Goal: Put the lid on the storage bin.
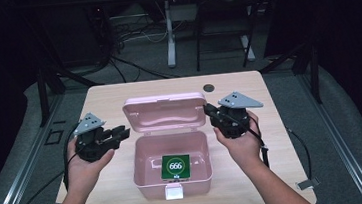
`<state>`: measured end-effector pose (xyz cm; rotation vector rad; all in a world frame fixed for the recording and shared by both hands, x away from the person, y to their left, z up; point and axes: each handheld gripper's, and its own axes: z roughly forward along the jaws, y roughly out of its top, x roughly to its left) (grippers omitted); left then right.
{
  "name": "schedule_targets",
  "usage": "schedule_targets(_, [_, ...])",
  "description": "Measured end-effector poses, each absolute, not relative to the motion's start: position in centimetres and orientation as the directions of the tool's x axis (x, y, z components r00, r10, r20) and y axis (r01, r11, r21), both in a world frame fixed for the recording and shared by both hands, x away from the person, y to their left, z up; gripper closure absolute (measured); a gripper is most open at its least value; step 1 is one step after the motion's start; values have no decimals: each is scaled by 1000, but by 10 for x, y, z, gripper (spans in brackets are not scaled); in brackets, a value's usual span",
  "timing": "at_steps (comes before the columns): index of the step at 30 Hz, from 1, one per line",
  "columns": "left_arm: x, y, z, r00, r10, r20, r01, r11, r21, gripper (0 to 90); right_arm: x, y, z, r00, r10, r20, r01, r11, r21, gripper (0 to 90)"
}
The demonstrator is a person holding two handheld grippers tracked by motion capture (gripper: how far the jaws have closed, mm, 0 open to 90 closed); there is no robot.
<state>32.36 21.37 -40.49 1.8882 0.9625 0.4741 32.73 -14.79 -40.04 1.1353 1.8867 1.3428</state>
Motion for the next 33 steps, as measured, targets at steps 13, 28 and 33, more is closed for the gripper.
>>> schedule_targets(13, [330,211,-384,615,787,-44,378,-246,893,753,322,-149,-402,-495,868,33,307,140,941,866])
schedule_targets(28, [327,208,-378,624,782,-18,331,-243,912,815,316,-151,-402,-509,860,40,316,144,938,857])
schedule_targets(33, [322,209,-379,628,778,-24,329,-237,914,815,313,-151,-402,-517,855,40,317,147,937,846])
